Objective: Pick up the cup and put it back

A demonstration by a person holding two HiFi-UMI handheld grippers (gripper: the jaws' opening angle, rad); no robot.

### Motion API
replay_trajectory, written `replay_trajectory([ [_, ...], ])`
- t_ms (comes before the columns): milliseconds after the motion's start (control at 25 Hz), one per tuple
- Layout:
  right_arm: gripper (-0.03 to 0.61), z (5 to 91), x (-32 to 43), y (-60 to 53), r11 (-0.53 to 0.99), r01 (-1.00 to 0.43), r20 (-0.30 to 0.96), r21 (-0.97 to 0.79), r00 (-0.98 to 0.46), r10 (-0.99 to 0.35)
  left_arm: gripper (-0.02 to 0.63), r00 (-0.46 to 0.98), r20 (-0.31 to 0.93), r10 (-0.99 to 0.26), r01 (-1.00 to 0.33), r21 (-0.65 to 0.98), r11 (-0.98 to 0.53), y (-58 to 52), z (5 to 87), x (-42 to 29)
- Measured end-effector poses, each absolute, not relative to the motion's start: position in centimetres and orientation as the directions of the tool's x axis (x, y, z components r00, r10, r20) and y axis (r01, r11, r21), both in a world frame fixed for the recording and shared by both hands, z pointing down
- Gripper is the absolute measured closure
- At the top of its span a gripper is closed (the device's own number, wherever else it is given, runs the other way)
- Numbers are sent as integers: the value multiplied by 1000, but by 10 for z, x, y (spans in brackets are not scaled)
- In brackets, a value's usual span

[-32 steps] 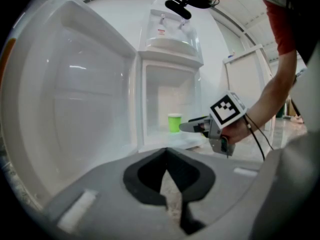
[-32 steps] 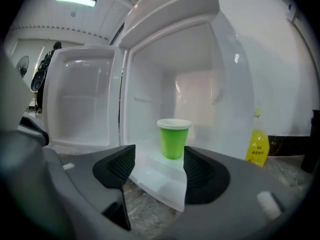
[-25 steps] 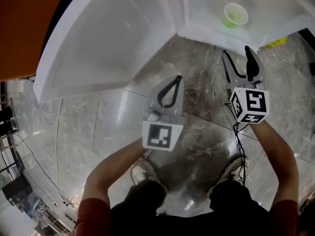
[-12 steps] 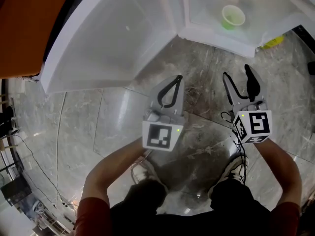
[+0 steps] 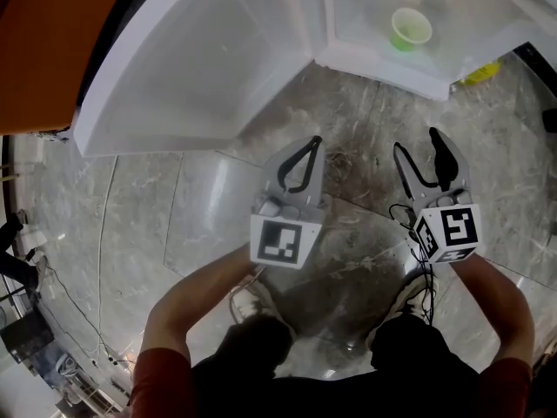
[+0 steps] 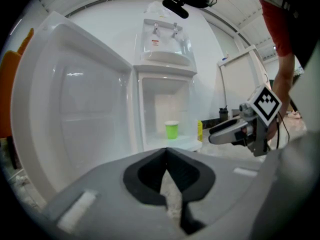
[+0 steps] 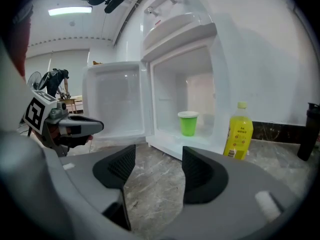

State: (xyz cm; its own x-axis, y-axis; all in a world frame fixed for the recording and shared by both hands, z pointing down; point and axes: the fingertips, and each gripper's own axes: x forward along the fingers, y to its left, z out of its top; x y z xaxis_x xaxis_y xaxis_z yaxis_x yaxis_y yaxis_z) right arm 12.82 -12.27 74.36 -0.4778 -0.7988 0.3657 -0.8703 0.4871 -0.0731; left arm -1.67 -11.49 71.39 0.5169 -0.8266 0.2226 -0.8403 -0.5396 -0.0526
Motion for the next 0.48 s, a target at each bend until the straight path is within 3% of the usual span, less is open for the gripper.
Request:
replay_trajectory([
  [480, 293, 748, 121, -123, 511, -854, 386, -98, -506, -772, 612, 512, 233, -827, -844, -45, -535, -114, 718, -19],
])
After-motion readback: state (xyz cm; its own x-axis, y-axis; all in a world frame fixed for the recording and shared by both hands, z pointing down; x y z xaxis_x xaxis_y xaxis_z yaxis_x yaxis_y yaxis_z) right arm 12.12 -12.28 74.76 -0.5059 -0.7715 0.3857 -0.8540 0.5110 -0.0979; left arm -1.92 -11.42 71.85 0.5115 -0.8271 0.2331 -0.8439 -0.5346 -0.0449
